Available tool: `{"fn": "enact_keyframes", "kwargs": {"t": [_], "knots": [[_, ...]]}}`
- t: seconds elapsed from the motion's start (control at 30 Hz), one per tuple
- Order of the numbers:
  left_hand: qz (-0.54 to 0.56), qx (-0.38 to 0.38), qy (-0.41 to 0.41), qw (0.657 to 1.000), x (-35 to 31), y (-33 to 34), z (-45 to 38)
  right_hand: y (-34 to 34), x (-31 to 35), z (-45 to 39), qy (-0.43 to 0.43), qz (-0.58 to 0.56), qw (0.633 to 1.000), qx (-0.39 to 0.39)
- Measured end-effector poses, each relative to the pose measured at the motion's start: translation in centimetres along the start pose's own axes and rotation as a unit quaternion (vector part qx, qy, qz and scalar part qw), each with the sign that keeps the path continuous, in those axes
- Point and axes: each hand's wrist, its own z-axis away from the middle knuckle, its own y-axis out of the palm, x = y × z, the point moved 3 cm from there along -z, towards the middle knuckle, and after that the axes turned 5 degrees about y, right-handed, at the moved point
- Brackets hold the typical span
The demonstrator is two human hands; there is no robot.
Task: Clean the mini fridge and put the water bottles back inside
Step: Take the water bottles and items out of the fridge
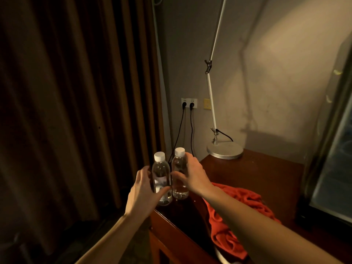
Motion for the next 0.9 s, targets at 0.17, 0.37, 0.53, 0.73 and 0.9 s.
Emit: {"fn": "enact_keyframes", "kwargs": {"t": [0.17,0.37,0.53,0.73,0.9], "knots": [[-0.024,-0.032,0.041,0.998,-1.7,-0.9,1.2,-2.4,0.0,2.0,-0.004,0.014,1.0,-0.012],[-0.006,0.021,0.166,0.986,-9.9,3.1,2.1,-8.9,-2.9,6.7,0.0,0.121,0.991,-0.061],[0.0,0.091,0.235,0.968,-17.8,8.7,3.5,-17.2,-7.6,12.4,0.036,0.225,0.97,-0.09],[0.002,0.147,0.31,0.939,-27.1,14.1,6.0,-26.1,-12.6,19.4,0.122,0.282,0.944,-0.12],[0.034,0.169,0.366,0.914,-34.0,17.6,8.2,-31.9,-15.3,24.5,0.204,0.302,0.918,-0.154]]}}
